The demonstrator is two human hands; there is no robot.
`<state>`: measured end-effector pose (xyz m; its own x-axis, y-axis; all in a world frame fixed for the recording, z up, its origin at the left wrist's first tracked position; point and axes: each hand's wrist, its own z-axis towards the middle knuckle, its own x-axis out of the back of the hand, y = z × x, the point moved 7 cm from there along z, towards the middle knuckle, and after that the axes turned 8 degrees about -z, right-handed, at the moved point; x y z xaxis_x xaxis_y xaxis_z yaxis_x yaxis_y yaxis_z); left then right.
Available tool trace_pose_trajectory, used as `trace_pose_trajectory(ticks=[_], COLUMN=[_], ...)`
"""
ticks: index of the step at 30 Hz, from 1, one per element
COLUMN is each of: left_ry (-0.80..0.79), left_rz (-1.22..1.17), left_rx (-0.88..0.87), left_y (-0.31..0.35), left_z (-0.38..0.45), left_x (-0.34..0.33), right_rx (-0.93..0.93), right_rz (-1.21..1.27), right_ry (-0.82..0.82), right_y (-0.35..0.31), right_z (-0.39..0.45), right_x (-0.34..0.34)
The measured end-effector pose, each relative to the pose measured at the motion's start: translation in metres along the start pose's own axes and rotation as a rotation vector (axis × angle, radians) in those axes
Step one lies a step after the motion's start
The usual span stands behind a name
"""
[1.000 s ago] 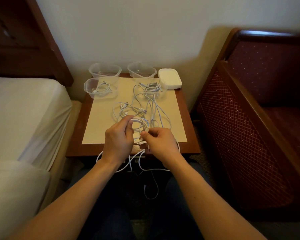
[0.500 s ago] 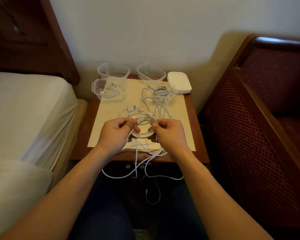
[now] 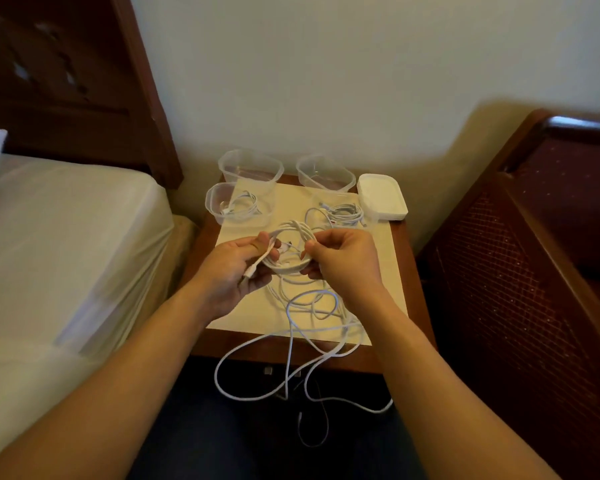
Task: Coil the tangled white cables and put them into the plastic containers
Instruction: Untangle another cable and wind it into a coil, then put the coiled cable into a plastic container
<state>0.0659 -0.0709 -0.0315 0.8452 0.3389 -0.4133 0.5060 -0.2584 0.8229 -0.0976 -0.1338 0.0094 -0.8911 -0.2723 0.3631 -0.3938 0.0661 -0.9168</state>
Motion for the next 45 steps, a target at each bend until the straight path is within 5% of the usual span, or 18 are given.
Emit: trace_pose_trajectory(ticks=[10, 14, 17, 25, 45], left_ry=[0.268, 0.336, 0.247, 0.146, 0.210], left_rz=[0.501, 1.378, 1.684, 1.755, 1.676], left_rx=[-0.275, -0.310, -0.176, -0.306, -0.306], left_y=[0.012, -0.010, -0.039, -0.049, -0.048], left_z=[0.040, 0.054, 0.063, 0.068, 0.070], left_x=[0.046, 0.074, 0.091, 0.091, 0.099], right_rx=[-0.091, -0.114, -0.090, 0.005, 0.108], right_rz=[-0.058, -0.085, -0.109, -0.159, -0.557], right_ry=[0.047, 0.101, 0.125, 0.101, -0.032], right_y=[0.015, 0.022, 0.023, -0.001, -0.028], right_z=[0.057, 0.077, 0.088, 0.135, 0.208], right_x=[-0.022, -0.022, -0.024, -0.060, -0.129])
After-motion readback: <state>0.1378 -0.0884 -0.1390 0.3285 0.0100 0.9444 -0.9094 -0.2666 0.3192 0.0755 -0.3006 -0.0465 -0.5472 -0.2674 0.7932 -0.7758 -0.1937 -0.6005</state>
